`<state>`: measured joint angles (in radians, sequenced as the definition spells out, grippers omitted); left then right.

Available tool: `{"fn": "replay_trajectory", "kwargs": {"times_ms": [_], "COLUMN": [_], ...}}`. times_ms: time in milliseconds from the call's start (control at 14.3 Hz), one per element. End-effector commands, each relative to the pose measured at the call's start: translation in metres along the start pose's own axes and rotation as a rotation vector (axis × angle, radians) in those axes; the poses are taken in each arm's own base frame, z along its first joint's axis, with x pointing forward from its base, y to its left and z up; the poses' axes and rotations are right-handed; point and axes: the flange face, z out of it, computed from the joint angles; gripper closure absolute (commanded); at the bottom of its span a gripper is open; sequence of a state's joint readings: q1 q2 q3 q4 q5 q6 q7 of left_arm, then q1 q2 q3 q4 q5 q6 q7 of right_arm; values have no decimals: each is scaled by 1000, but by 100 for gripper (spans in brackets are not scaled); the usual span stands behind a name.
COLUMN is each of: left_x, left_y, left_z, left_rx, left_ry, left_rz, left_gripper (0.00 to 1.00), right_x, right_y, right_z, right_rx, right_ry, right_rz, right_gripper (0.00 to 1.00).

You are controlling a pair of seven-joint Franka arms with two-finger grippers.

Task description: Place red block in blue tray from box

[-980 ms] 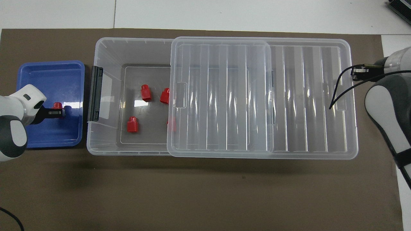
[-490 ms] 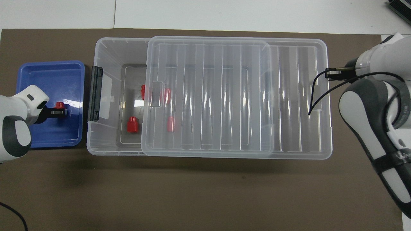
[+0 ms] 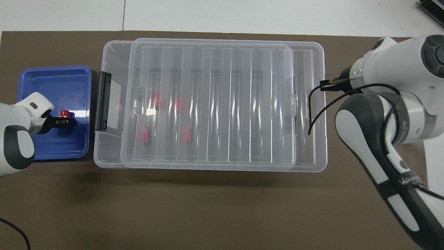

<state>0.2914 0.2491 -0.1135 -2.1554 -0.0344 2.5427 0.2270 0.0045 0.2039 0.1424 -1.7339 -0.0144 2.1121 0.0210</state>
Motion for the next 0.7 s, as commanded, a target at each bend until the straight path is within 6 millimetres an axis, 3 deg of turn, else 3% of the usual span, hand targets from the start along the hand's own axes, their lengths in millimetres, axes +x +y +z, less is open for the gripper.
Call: {"fn": "replay_trajectory", "kwargs": {"times_ms": [0, 140, 280, 490, 630], "left_x": [-1, 2, 13, 34, 36], "left_y": [4, 3, 2, 2, 2], "left_z": [3, -2, -19, -66, -103], "left_rx": [-5, -5, -14, -27, -29], "left_ry": [7, 7, -29, -102, -125], "left_rz": [-3, -4, 0, 14, 14], "left_gripper": [22, 22, 23, 23, 21], "right_x": [-4, -5, -6, -6, -7], "right_y": [-22, -32, -42, -49, -53], "right_z": [-1, -2, -2, -3, -2], "right_rx": [31, 35, 41, 46, 49], "right_ry": [-13, -12, -14, -12, -15], "right_rz": [-46, -63, -77, -87, -93], "right_gripper": [100, 100, 100, 100, 100]}}
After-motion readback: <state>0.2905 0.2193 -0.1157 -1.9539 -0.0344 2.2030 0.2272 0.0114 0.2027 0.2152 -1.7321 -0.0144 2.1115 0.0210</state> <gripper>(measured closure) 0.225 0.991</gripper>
